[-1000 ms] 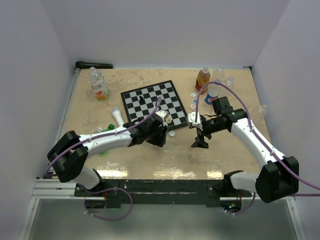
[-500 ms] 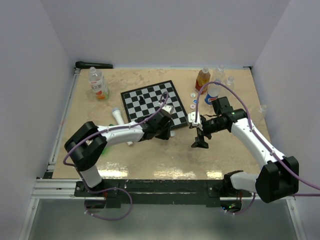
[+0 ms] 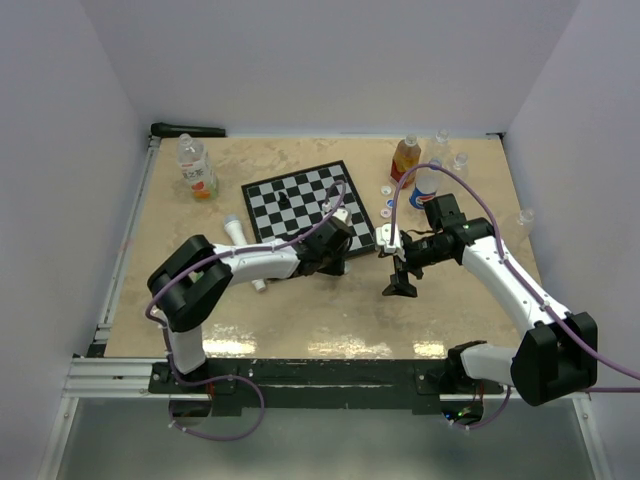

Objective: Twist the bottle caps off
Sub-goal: Pick up the bottle cap from the center of the board.

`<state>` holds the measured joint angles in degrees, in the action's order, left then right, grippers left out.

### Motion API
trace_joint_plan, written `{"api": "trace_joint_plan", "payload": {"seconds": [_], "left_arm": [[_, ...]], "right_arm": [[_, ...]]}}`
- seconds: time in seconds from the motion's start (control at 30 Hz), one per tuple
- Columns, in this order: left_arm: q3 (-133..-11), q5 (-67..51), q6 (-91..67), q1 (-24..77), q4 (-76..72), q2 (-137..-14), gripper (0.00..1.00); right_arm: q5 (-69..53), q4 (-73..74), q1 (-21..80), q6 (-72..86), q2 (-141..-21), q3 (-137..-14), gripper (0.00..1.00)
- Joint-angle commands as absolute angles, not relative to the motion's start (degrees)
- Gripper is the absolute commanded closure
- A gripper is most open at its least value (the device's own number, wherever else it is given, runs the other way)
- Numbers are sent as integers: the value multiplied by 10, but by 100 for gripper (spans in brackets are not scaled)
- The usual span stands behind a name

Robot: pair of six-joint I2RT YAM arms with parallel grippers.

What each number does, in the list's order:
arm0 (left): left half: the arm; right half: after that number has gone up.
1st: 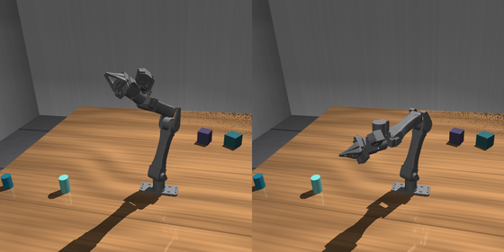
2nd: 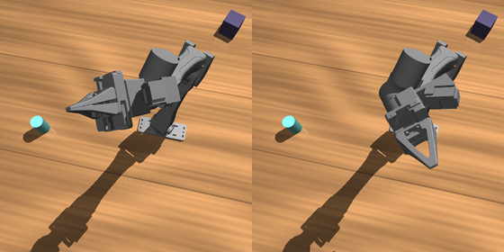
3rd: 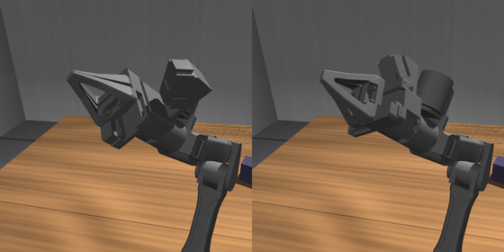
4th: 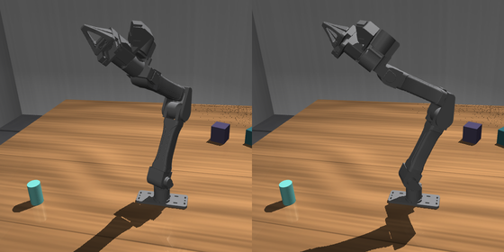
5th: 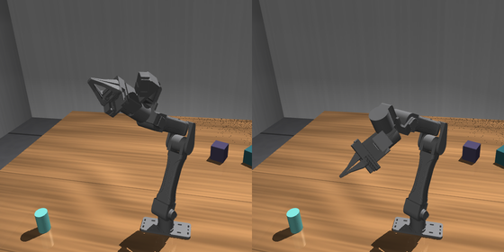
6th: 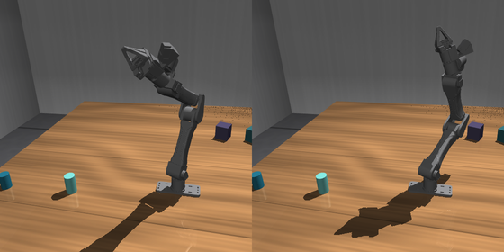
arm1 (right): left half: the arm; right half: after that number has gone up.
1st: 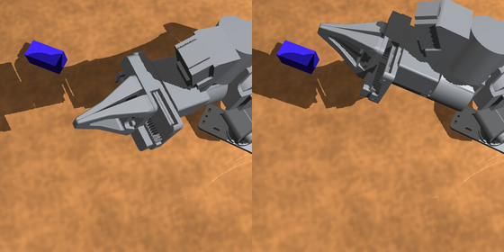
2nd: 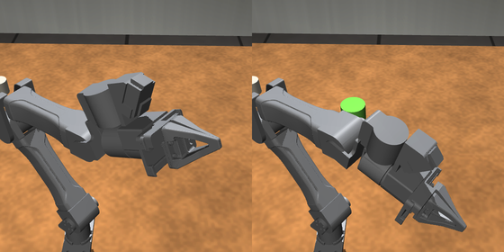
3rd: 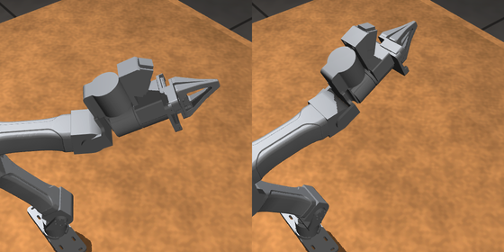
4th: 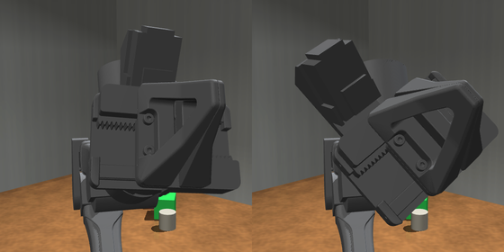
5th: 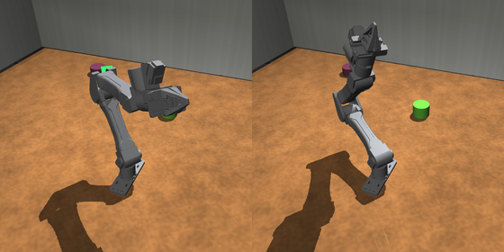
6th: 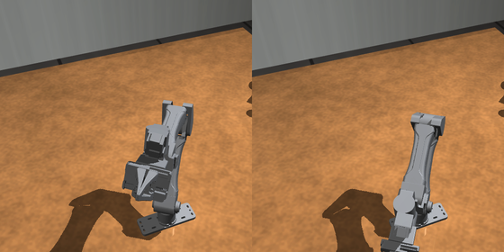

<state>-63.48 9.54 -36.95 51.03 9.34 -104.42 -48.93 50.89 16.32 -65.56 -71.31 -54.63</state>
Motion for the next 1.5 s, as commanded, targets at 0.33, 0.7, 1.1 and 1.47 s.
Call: {"api": "trace_joint_plan", "payload": {"seconds": [0.33, 0.7, 1.1, 1.47], "left_arm": [[-686, 128, -364, 511, 104, -1089, 75], [-643, 84, -296, 510, 128, -1022, 100], [-545, 83, -198, 432, 226, -819, 100], [-562, 62, -131, 262, 220, -784, 100]], "right_arm": [[-490, 501, 161, -653, -709, -543, 2], [-490, 501, 161, -653, -708, -543, 2], [-489, 501, 161, -653, -708, -543, 2], [-489, 499, 161, -652, -708, -542, 2]]}}
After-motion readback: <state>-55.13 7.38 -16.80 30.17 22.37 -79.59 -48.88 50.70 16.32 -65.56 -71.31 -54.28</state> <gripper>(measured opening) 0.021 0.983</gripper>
